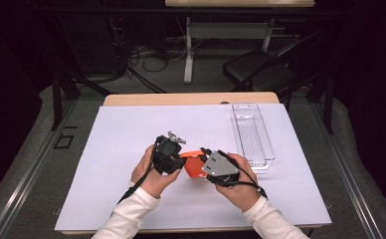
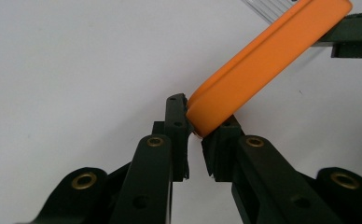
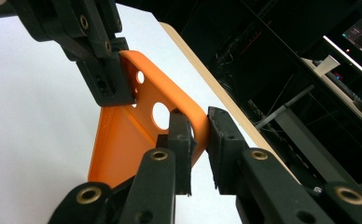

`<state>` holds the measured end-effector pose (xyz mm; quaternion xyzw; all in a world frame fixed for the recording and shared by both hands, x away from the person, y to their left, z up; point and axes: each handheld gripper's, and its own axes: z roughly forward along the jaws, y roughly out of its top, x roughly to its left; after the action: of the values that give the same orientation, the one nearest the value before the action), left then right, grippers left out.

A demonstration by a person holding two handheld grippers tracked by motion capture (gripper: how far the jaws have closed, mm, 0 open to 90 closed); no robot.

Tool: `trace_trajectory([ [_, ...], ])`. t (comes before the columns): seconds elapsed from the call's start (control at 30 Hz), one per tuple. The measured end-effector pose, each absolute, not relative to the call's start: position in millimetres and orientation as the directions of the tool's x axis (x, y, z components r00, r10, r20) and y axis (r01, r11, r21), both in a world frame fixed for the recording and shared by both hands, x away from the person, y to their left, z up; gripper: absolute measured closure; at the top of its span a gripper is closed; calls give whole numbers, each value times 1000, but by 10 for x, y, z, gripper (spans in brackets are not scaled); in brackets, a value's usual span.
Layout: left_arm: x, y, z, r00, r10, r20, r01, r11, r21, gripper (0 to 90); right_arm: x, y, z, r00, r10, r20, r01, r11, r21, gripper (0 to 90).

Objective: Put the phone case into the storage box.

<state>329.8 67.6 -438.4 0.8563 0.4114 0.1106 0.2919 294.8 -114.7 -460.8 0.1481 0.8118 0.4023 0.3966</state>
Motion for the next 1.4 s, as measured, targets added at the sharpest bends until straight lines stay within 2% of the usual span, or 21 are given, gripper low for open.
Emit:
trace_trajectory([
  [1.1,3277,655,-4395,640,767,-44,634,-495,594,792,2936,-1170,-4634,-627,536,-566,-130,644,754,810],
  [1.23,3281,660,-4389,643,764,-47,630,-494,599,757,2944,-1179,-4640,-624,538,-566,-134,640,756,810],
  [1.4,3293,672,-4393,645,763,-53,622,-482,617,663,2961,-1198,-4644,-633,542,-553,-136,625,769,810],
])
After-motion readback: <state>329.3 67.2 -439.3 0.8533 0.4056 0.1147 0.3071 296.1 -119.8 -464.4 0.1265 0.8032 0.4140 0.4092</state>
